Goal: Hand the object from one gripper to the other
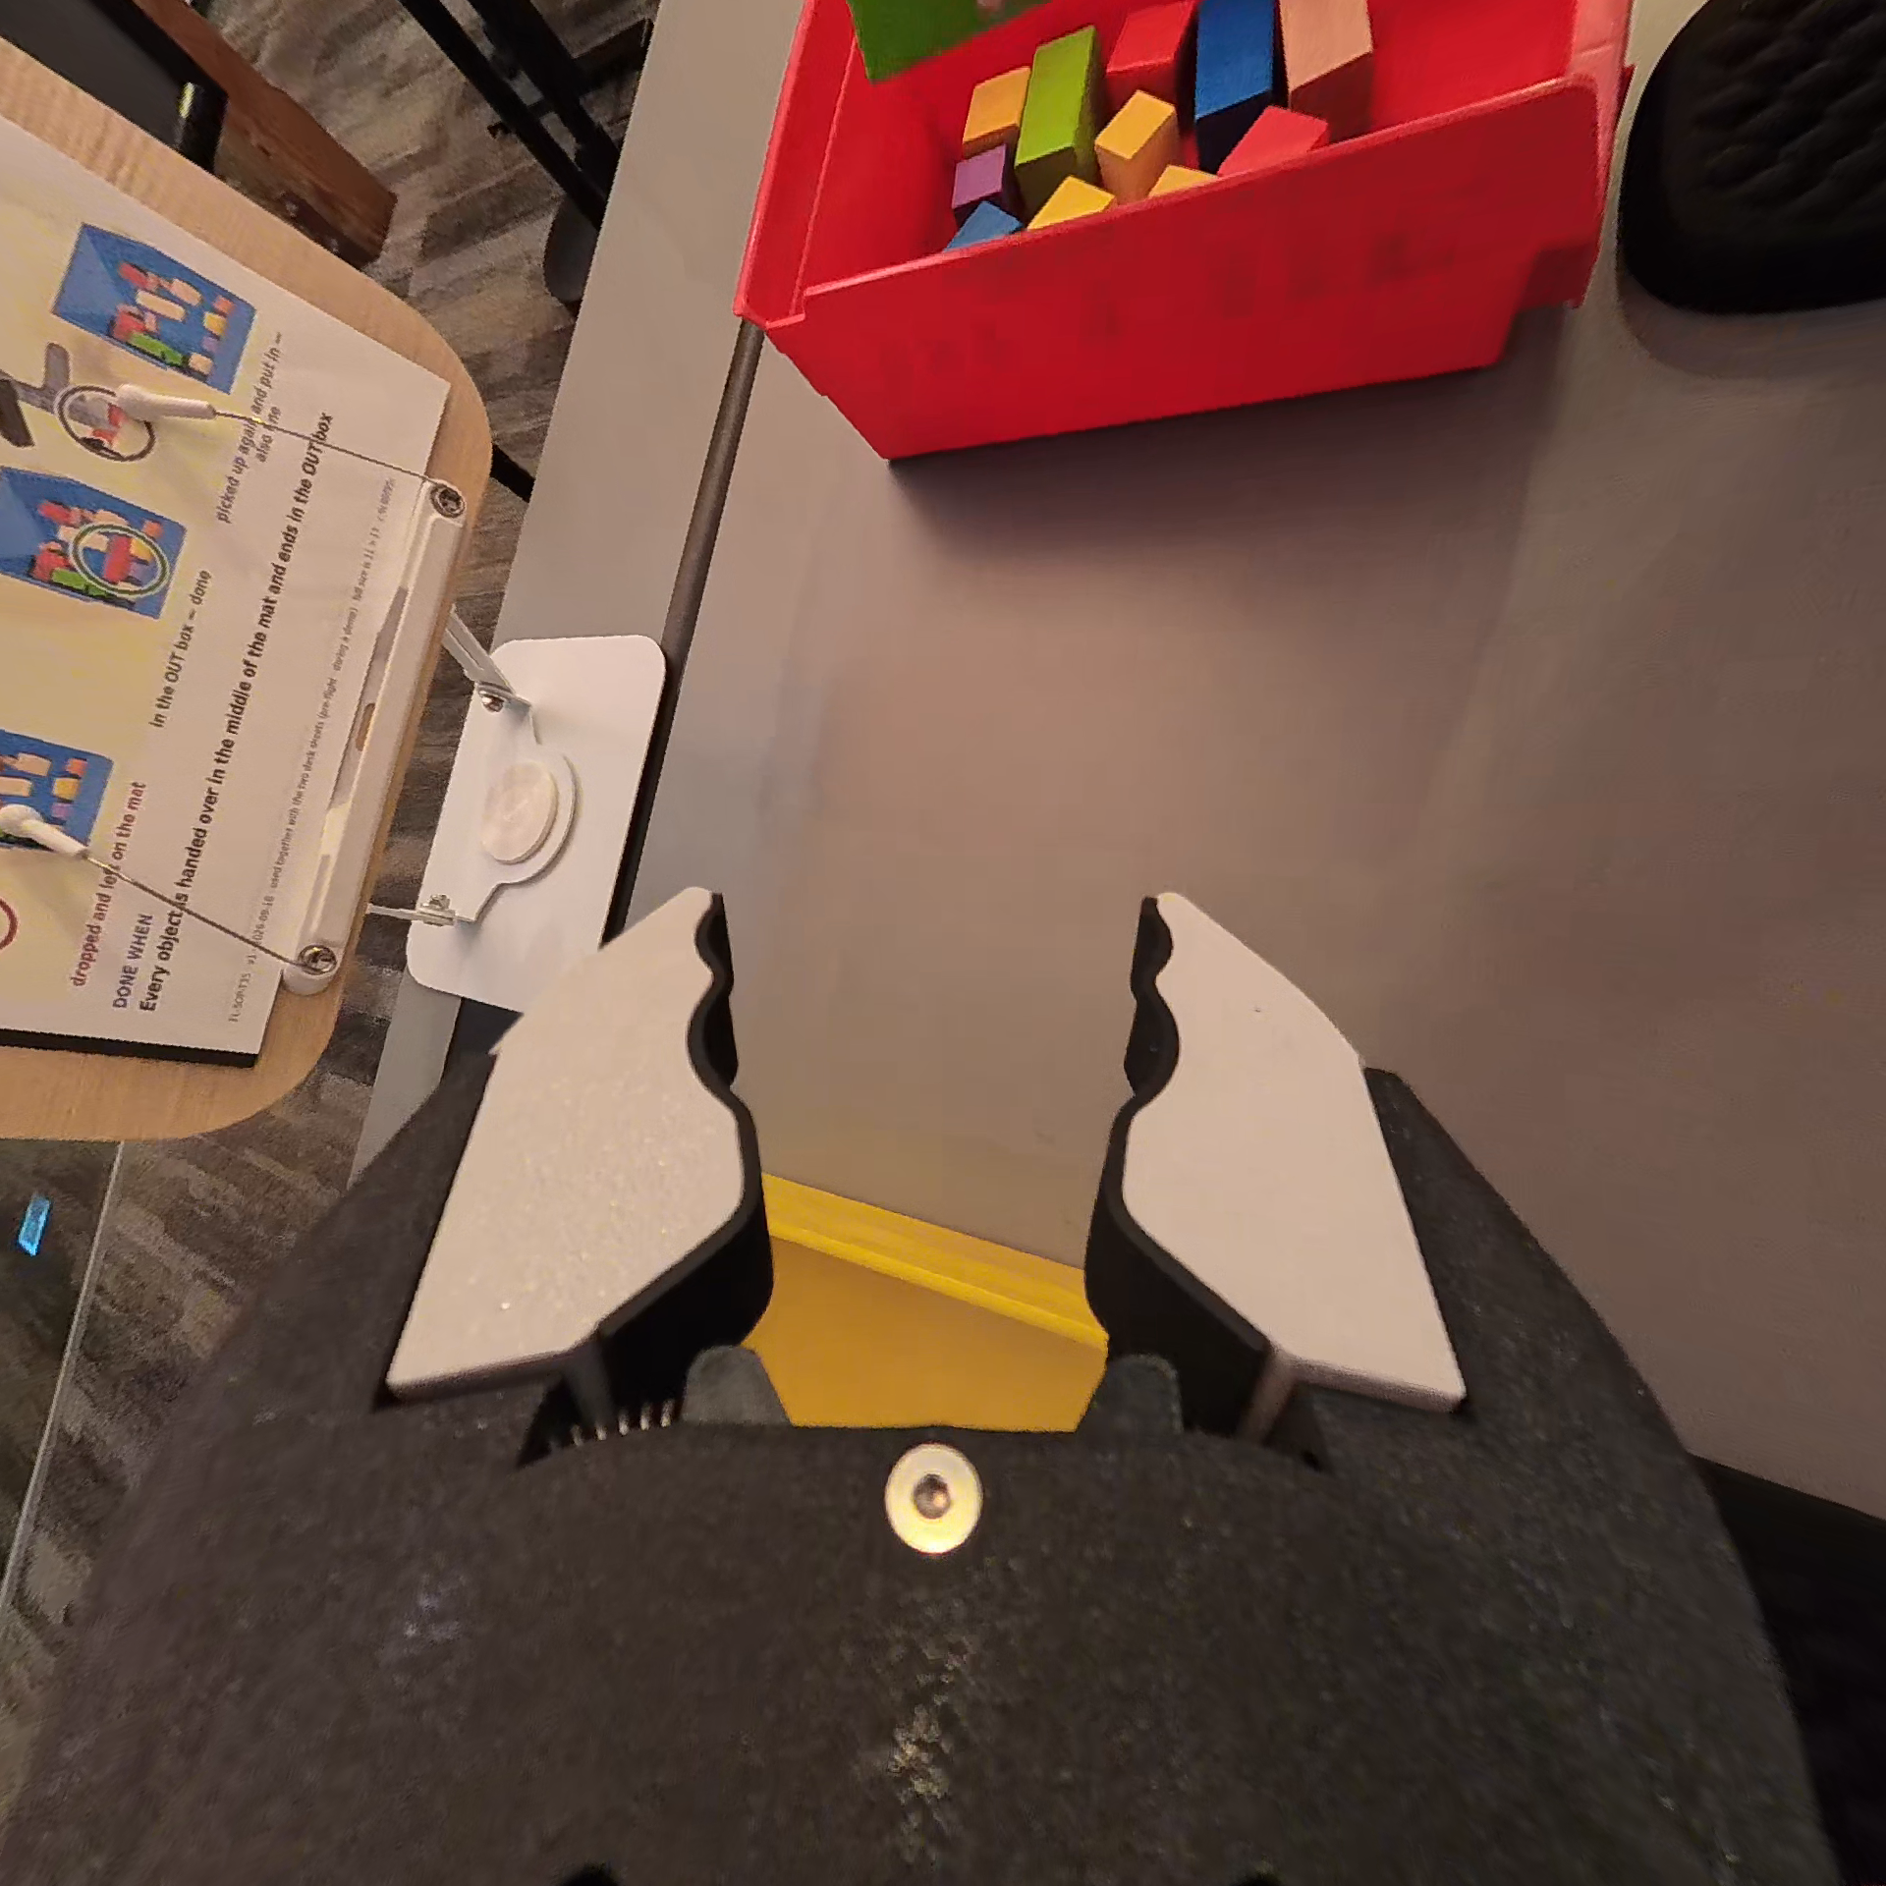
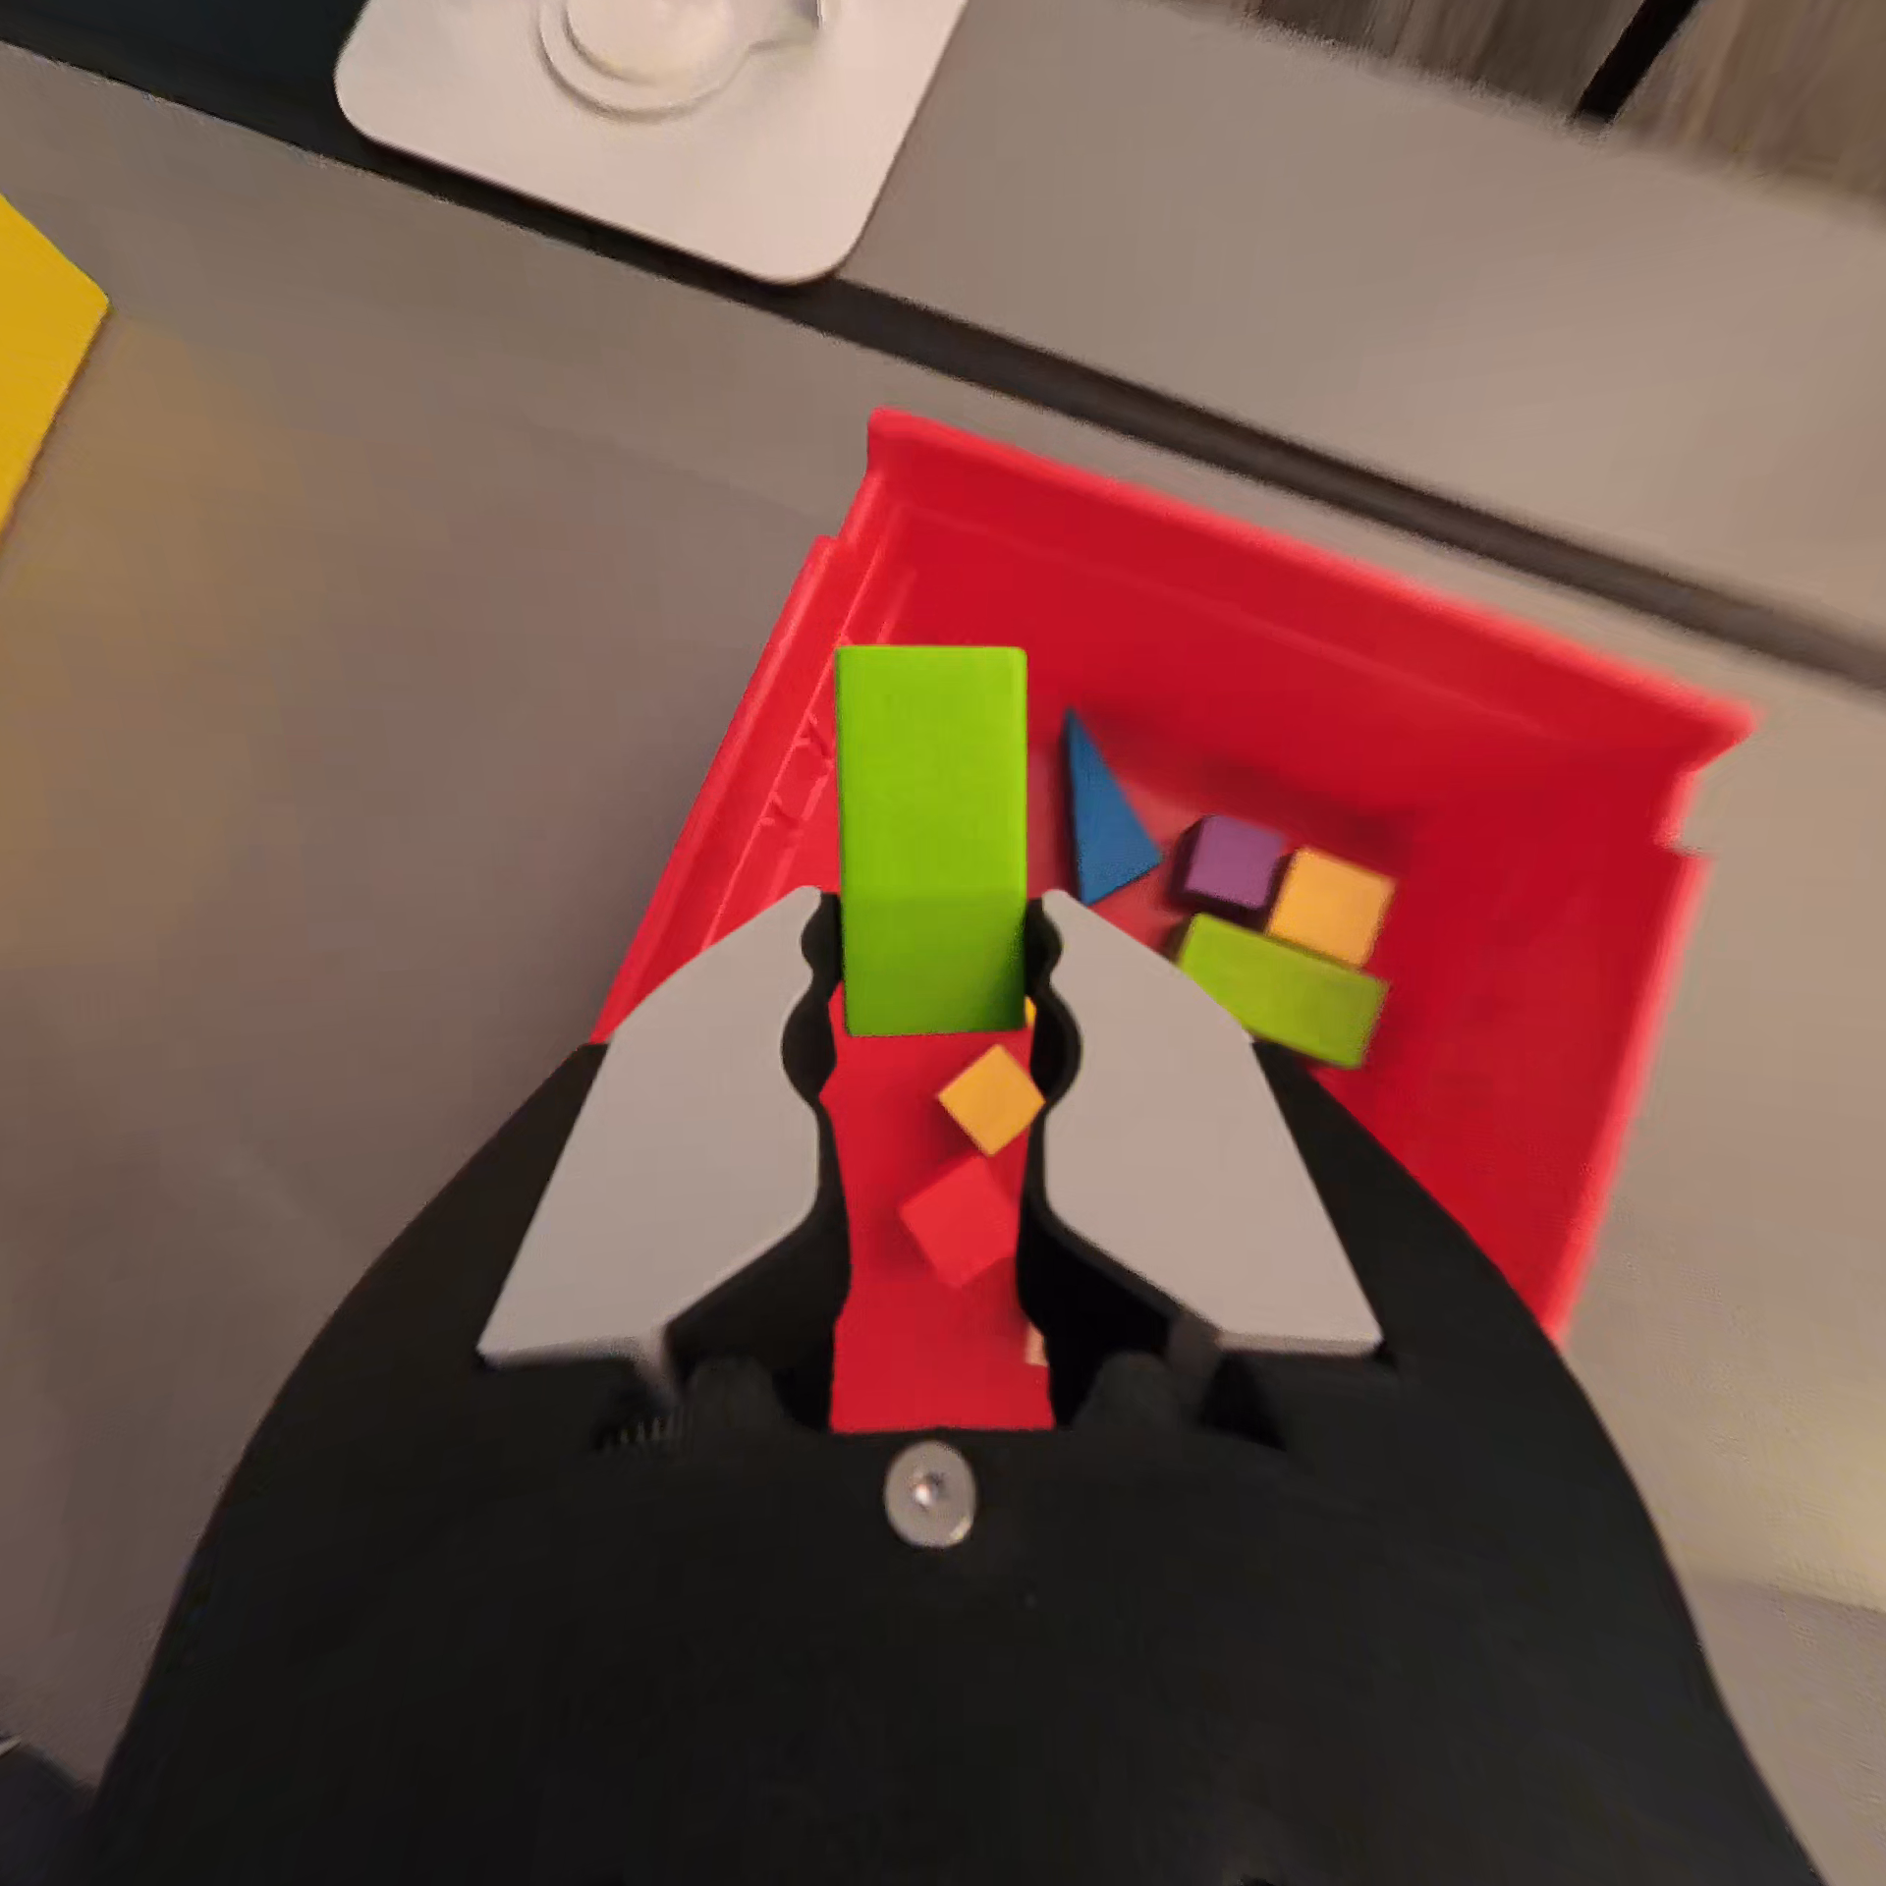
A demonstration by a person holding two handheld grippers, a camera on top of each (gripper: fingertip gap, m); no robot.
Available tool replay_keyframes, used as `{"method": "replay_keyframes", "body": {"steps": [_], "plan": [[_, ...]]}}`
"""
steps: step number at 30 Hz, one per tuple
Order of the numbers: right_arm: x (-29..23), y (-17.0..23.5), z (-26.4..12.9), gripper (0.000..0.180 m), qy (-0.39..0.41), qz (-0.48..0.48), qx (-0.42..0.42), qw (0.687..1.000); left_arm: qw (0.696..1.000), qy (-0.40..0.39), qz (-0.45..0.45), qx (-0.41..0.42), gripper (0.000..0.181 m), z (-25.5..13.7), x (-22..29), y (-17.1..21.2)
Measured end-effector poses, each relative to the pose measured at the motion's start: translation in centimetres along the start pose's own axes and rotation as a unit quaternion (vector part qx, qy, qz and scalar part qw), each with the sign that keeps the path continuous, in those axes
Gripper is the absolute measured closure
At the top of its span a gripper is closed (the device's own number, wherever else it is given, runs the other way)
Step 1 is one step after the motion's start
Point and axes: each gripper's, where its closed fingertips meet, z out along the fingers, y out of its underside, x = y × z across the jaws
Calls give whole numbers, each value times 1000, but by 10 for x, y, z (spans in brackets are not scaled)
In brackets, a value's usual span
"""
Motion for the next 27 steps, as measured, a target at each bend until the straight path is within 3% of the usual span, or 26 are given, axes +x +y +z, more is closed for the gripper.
{"method": "replay_keyframes", "body": {"steps": [6, 13, 27], "plan": [[-1, 26, 51, 144, 5, 59, -91, 994, 1000, 3, 0, -4, 106, 3, 2, 1], [5, 40, 92, 145, 17, 91, -125, 988, 1000, 2, -1, -13, 107, 3, 1, 4], [13, 44, 117, 144, 67, 91, -129, 985, 1000, 2, -1, -29, 109, 5, 1, 9]]}}
